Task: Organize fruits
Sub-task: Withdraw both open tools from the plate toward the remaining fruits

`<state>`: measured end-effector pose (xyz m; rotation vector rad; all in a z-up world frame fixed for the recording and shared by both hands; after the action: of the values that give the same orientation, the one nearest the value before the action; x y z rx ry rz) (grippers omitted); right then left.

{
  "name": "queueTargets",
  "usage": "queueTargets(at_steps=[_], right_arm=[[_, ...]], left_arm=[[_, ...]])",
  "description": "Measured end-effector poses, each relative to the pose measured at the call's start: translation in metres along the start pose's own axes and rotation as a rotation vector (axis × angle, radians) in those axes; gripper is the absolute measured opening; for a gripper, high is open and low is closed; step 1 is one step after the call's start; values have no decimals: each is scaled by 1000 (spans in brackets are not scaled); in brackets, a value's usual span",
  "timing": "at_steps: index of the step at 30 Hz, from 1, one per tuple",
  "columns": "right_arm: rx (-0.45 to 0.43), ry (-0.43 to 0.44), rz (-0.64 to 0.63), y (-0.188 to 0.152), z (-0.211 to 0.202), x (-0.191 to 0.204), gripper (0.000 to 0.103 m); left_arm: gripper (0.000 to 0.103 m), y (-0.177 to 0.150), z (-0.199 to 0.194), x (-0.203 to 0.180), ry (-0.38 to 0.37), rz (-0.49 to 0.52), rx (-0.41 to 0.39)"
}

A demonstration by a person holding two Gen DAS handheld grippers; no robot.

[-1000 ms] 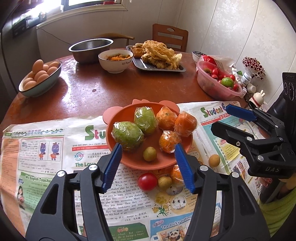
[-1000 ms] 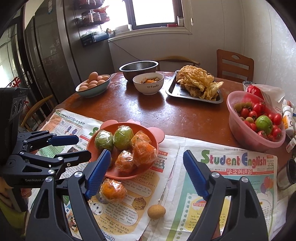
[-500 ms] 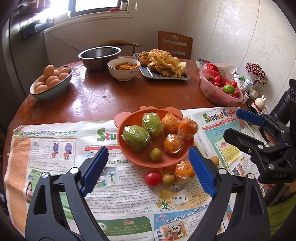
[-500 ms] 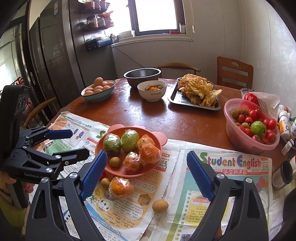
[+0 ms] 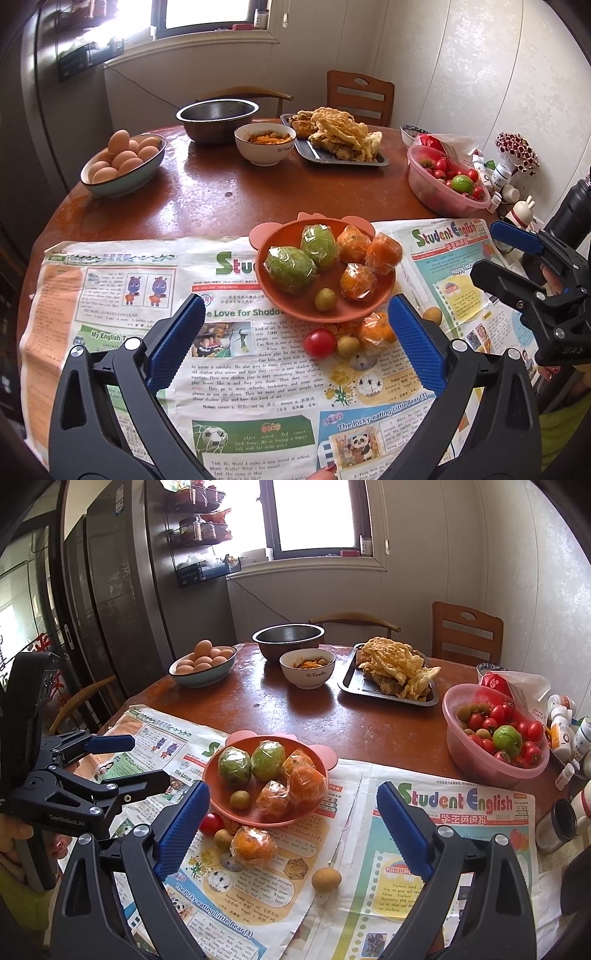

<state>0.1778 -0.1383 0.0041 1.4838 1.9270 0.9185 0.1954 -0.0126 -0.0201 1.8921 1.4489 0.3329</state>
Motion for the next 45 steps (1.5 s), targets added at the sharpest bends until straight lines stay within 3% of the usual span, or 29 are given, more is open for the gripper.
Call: queueTargets(at_steps=[25, 45], right_arm=[[-10, 16, -42, -17, -21, 21, 93], [64, 9, -61, -63, -9, 24, 93]], left_arm=[[93, -33, -20, 15, 45, -2, 13], [93, -68, -2, 14, 35, 3, 76]])
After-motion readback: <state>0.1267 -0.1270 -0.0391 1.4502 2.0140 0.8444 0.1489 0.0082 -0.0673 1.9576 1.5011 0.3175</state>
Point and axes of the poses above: each gripper's, at about its wrist camera, not at the fingertips, and z roughly the way its jaws point, x to its left, y to its top, the point moved 9 cm from there along z, roughly the way its jaws point, and after that the axes turned 8 degrees about -y, right-handed, at the moved point
